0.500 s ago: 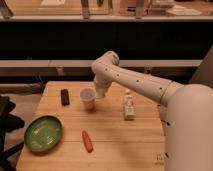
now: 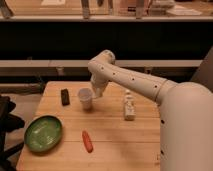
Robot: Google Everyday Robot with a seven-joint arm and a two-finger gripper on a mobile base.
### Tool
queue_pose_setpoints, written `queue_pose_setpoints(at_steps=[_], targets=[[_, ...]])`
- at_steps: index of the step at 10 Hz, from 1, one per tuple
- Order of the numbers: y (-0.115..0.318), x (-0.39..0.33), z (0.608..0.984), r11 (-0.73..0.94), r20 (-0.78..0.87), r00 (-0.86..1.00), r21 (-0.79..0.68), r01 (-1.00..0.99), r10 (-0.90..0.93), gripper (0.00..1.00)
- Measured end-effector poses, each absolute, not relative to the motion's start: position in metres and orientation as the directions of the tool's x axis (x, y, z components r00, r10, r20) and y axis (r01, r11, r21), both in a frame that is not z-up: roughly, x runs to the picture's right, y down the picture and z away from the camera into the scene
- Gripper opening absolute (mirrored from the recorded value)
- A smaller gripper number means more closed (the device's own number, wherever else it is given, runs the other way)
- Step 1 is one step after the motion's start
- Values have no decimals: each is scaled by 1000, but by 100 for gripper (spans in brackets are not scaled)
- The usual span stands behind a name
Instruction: Place the white sponge in the ceramic cup
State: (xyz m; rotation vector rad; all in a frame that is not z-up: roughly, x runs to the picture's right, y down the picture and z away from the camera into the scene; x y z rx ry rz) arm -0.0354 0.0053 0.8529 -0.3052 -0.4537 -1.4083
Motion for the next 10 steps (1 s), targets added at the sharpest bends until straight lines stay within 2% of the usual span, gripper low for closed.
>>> queue_pose_setpoints(at_steps=[10], targets=[[1, -61, 856, 77, 497, 5, 124, 989, -868, 4]])
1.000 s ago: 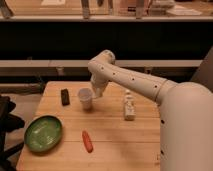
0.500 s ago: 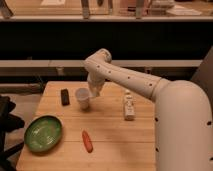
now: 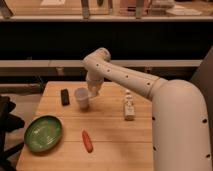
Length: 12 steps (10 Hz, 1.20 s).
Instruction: Place the white sponge in the ceramic cup
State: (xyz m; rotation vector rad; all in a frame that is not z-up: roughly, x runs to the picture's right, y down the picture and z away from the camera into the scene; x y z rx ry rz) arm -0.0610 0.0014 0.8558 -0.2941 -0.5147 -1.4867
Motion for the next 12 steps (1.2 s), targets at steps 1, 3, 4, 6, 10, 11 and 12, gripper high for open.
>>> queue_pose_setpoints(at_steps=[1, 3, 4, 6, 10, 11, 12], targets=[[2, -64, 856, 66, 499, -10, 134, 989, -866, 4], [2, -67, 855, 51, 502, -31, 148, 988, -864, 4], [1, -69, 856, 45, 503, -39, 154, 987, -864, 4], [1, -71, 856, 35, 505, -55, 166, 985, -861, 4], [1, -81, 856, 11, 505, -91, 195, 981, -859, 4], [1, -81, 856, 8, 504, -96, 200, 980, -858, 4], [0, -82, 856, 6, 504, -99, 204, 979, -858, 4]])
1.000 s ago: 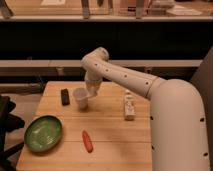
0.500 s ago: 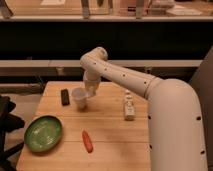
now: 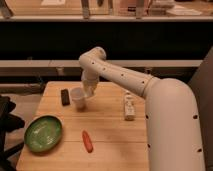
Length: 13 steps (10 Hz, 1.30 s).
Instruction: Place the white sponge in the ceramic cup
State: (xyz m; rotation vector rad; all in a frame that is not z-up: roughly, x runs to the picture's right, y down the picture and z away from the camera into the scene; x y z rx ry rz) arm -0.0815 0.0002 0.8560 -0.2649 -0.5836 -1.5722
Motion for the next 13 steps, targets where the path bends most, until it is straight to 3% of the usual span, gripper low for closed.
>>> queue_pose_setpoints(at_steps=[13], targets=[[-5, -95, 856, -25, 486, -157, 267, 963, -860, 4]])
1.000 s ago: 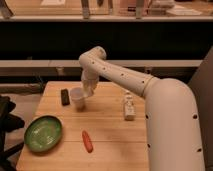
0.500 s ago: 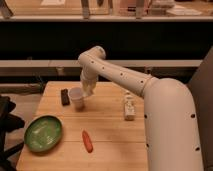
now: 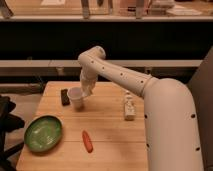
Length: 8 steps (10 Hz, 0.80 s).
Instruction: Place the white sponge in the ceramic cup
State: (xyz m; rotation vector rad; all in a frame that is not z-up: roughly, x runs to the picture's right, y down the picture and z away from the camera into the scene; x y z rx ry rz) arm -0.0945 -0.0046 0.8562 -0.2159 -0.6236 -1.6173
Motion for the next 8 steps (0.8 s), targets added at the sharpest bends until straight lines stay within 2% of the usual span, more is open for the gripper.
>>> queue_pose_setpoints(at_steps=[8], targets=[[-6, -103, 856, -44, 473, -190, 303, 952, -861, 4]])
